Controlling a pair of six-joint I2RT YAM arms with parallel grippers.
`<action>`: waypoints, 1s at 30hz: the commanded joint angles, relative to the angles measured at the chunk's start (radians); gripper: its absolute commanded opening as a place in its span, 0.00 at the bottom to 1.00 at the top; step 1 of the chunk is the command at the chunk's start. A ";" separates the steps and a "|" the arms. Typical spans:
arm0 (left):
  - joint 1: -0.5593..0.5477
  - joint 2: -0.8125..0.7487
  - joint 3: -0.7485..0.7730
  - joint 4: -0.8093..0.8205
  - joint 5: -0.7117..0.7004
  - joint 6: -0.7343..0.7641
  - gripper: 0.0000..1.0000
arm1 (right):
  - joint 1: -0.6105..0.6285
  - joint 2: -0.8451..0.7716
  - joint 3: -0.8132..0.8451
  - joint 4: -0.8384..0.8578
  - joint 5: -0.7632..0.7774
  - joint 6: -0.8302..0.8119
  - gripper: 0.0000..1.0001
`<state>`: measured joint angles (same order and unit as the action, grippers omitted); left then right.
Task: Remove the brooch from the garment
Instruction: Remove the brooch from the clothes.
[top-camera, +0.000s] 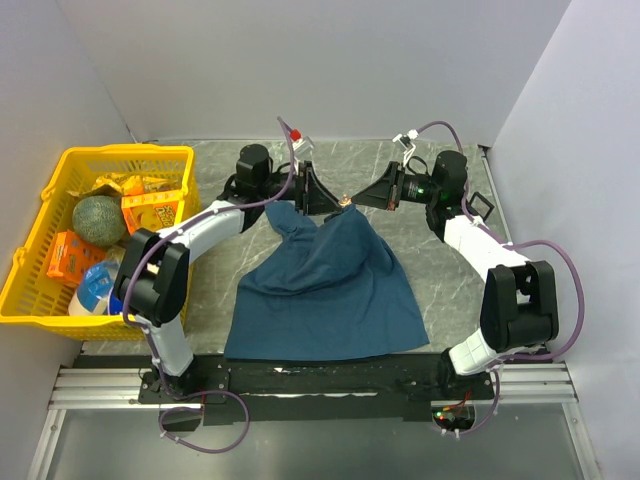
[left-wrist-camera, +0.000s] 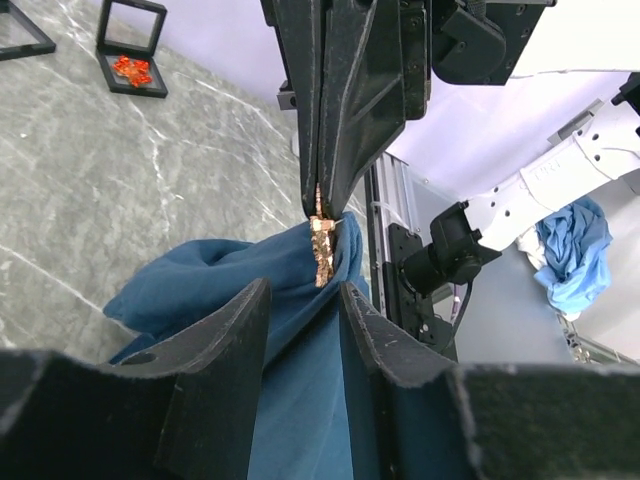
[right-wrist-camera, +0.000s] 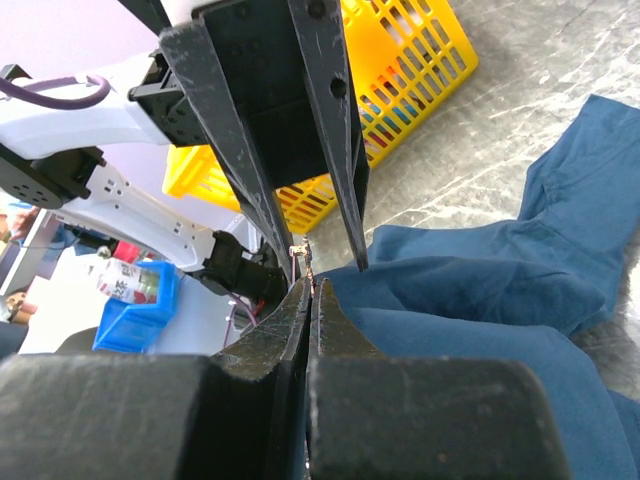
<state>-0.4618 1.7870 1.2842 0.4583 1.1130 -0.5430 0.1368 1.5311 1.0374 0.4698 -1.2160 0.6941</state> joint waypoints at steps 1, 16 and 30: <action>-0.014 0.002 0.037 0.039 0.016 -0.008 0.39 | -0.006 -0.012 -0.002 0.030 -0.005 -0.019 0.00; -0.015 0.011 0.047 0.100 0.024 -0.072 0.34 | -0.006 -0.022 0.000 -0.005 0.009 -0.056 0.00; -0.024 0.020 0.063 0.075 0.019 -0.051 0.17 | -0.006 -0.026 -0.002 -0.014 0.012 -0.064 0.00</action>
<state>-0.4774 1.7996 1.2984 0.5064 1.1118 -0.5953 0.1368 1.5311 1.0374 0.4320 -1.2121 0.6491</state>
